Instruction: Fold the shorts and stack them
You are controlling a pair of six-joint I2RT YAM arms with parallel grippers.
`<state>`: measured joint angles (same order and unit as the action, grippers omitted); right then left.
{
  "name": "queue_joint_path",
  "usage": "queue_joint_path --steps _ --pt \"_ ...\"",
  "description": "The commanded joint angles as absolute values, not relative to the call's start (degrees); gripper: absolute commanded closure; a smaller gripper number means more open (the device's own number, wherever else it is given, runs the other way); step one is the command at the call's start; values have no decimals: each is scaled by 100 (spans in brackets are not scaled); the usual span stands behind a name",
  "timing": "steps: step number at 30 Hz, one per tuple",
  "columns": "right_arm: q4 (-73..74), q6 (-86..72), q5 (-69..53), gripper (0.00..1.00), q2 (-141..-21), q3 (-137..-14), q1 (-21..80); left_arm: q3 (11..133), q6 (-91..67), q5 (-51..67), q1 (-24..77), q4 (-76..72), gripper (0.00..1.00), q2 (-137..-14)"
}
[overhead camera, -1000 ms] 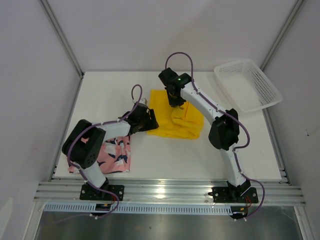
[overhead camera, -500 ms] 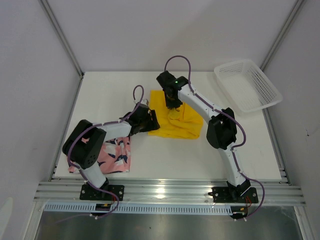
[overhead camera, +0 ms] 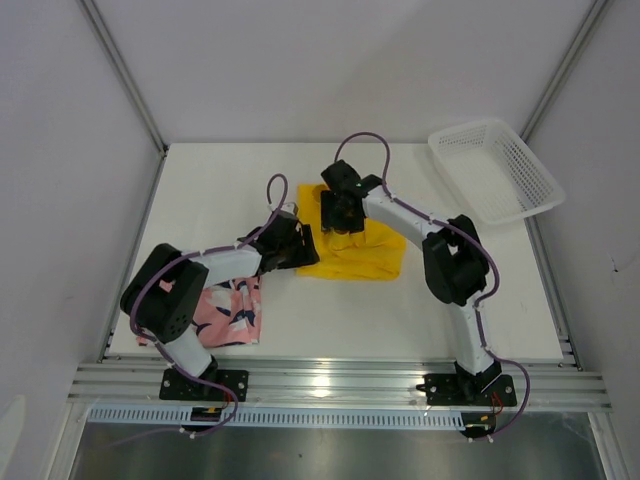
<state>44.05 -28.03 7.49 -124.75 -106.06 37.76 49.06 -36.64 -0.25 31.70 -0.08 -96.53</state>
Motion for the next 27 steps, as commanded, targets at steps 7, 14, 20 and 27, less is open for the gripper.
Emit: queue_joint_path --steps 7,14,20,27 --pt "1328 -3595 -2124 35 -10740 -9149 3164 4491 -3762 -264 3234 923 30 -8263" --pt "1143 -3612 -2523 39 -10688 -8878 3076 4552 -3788 -158 3103 1098 29 -7779" --pt "53 -3990 -2839 89 -10424 -7675 2716 5016 -3692 139 2716 1222 27 -7690" --pt "-773 -4060 -2725 98 -10459 -7015 2681 5625 -3823 641 2207 800 28 -8568"
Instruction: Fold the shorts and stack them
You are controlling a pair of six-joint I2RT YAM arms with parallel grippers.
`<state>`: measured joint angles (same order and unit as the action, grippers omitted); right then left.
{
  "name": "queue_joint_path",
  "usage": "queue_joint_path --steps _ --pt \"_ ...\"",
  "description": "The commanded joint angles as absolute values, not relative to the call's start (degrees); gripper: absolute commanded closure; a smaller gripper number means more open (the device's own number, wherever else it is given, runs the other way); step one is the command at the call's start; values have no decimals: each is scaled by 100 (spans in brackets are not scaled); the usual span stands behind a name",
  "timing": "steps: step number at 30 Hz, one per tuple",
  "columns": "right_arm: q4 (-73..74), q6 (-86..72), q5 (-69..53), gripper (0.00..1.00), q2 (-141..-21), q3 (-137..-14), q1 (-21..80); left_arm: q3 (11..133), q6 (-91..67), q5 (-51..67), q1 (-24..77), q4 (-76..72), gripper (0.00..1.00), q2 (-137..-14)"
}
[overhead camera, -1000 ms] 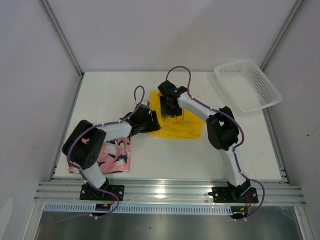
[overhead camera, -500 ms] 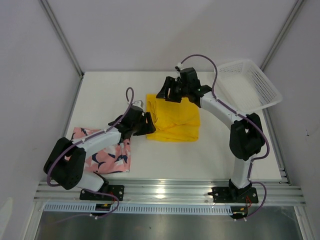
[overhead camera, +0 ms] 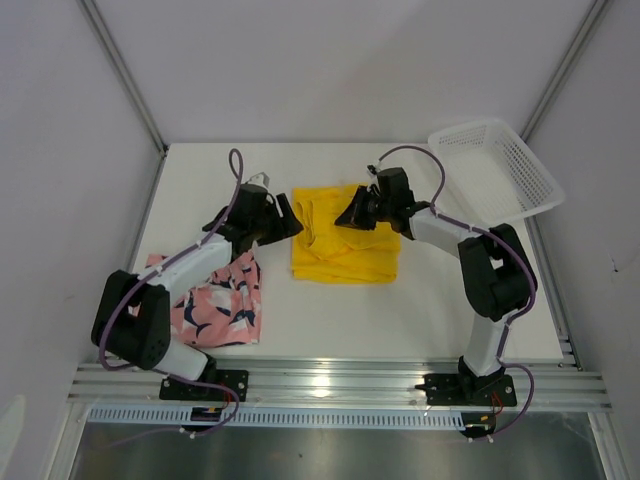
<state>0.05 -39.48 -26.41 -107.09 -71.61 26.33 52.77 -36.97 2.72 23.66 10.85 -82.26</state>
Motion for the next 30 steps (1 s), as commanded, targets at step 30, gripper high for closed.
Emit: queue_joint_path --steps 30 --pt "-2084 -4465 -386 100 -11118 -6178 3094 5501 -4386 457 2180 -2083 41 -10195"
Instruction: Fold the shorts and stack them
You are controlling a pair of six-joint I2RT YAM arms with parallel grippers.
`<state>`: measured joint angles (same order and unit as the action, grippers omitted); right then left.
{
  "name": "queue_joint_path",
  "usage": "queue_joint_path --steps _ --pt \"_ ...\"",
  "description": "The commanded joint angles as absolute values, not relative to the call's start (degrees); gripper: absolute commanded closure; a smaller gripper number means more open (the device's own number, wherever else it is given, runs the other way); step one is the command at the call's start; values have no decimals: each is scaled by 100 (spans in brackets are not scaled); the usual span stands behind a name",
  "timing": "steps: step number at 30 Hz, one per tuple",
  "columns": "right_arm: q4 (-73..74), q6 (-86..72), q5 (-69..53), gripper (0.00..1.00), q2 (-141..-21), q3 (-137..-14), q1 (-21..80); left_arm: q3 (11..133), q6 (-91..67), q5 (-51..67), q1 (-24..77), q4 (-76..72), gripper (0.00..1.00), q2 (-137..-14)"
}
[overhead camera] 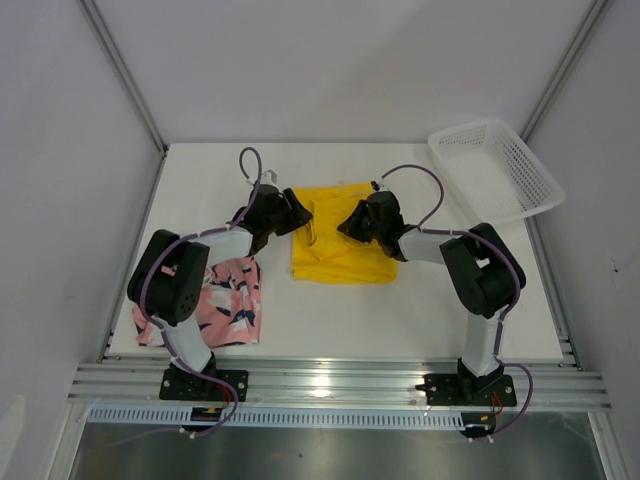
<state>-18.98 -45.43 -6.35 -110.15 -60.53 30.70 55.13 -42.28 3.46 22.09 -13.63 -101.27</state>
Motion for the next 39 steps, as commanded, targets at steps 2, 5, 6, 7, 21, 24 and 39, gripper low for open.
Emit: queue_joint_path --steps 2,5,6,7,21,24,39 --pt "-2013 -4430 -571 100 -11337 -6442 3103 5528 -4412 440 2180 -2004 40 -10292" --pt "-2214 -4482 -747 100 -11461 -6469 3120 5388 -4552 299 2180 -2222 35 -10301" --pt "-2250 -4474 -782 100 -11478 -6469 3138 5231 -4596 255 2180 -2285 34 -10301" --pt "-2276 -4474 -817 100 -11487 -6486 3155 5195 -4692 142 2180 -2294 34 -10301" --pt "-2408 -4324 -1151 100 -11496 -6609 3226 4192 -5185 139 2083 -3770 40 -9976" --pt "-2470 -4307 -1309 100 -11549 -6653 3261 4271 -5256 350 2083 -3920 45 -10116" --pt "-2733 -4219 -1890 100 -11935 -7093 3594 4535 -5283 624 2083 -3938 94 -10529"
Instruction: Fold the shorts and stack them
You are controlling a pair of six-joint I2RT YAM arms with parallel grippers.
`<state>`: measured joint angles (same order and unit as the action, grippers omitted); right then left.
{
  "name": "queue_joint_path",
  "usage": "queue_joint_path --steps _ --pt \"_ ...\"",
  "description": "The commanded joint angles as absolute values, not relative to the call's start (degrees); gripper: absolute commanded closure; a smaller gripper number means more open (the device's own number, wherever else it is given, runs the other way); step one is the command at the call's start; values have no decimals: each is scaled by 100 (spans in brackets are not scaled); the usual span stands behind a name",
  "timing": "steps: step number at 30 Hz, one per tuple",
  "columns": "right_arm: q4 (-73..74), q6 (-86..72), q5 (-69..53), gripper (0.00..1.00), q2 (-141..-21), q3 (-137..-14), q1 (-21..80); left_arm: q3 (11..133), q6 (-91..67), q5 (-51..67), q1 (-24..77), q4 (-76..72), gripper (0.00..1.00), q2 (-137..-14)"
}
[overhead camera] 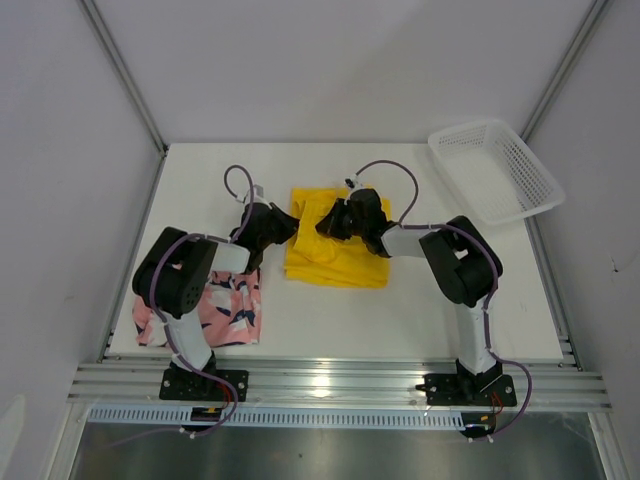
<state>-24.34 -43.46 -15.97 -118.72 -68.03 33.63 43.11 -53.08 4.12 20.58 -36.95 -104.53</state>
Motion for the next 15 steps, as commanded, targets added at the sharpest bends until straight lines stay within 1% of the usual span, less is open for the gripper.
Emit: queue_joint_path --steps 1,4,7,10,11,13,14,15 --pt "-2664 -4167 -1890 100 -11936 -7119 3603 4553 -5274 615 2074 -3920 94 -10538" --pt "-2602 -4105 -1960 100 -12023 -7242 3630 4570 -5186 606 2083 -3832 93 -10556" --pt "-2445 -4078 -1960 100 -12181 -7330 3621 4632 -5037 781 2083 -3727 89 -10617" --pt "-2434 -4069 -2030 100 -12366 -7365 3569 4808 -4738 651 2066 -3175 73 -10442" --pt "-2461 -4122 -2074 100 -12410 -7357 3551 4825 -4659 598 2048 -3042 58 -10337" --pt "-2513 -4157 -2118 100 -12489 -7348 3525 4973 -4492 344 2030 -2648 45 -10003" --pt "-2514 -4175 -2118 100 -12507 -7348 3524 5044 -4430 230 2030 -2123 34 -9906" --pt "-2505 -4184 -2101 100 -12524 -7356 3516 5193 -4351 124 2030 -1848 30 -9731"
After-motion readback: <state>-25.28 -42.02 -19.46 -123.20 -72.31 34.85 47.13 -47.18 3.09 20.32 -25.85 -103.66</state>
